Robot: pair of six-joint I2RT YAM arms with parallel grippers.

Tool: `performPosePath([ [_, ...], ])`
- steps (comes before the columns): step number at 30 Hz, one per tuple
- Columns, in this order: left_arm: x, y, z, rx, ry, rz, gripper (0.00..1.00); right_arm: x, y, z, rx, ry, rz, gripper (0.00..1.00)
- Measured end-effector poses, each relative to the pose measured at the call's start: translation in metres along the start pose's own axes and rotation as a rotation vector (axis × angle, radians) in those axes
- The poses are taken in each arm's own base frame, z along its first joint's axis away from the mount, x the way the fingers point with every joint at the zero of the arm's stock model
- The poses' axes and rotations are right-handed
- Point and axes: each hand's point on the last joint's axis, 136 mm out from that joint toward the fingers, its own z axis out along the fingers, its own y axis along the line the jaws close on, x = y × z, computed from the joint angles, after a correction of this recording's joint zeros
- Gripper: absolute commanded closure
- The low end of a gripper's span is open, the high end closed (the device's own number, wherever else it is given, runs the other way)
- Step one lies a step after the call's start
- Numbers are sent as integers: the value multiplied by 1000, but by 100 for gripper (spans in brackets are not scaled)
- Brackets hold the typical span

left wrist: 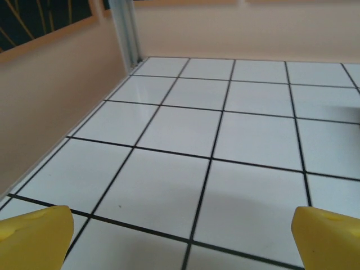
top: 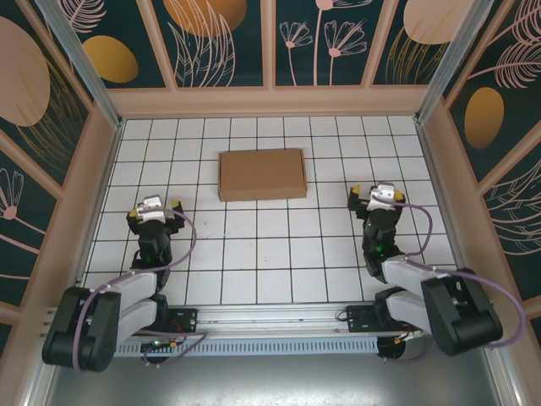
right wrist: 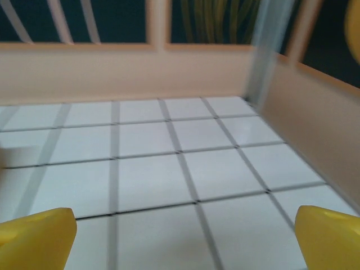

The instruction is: Fold the paper box

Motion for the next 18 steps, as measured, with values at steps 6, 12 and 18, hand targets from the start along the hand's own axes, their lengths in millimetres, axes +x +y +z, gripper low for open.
performPosePath([
  [6,-11,7,18,-21,-99,-59,1,30,-37,3,30,-13,78,1],
  [12,-5,-20,38,113,-71,-29,1,47,-9,15,-190,30,101,1],
  [18,-40,-25,58,137,-138,-62,1,2,1,52,-245,-61,142,1],
])
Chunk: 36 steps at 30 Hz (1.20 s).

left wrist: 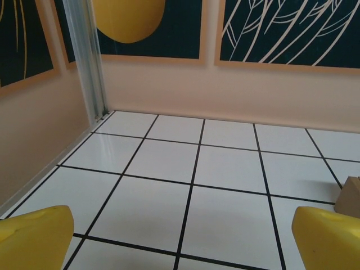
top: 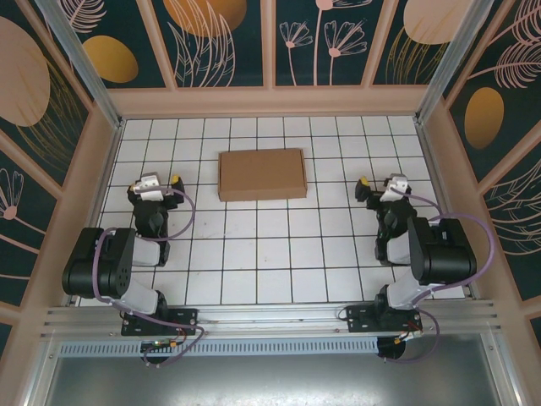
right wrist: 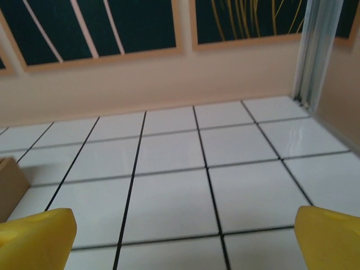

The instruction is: Fold the paper box

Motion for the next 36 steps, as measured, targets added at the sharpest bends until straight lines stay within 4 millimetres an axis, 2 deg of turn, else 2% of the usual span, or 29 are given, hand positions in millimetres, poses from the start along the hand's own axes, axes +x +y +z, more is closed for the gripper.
performPosePath([
  [10,12,-3,0,18,49,5,1,16,1,0,-6,66,10,1],
  [36,12,-3,-1,20,50,5,1,17,5,0,-11,70,9,1],
])
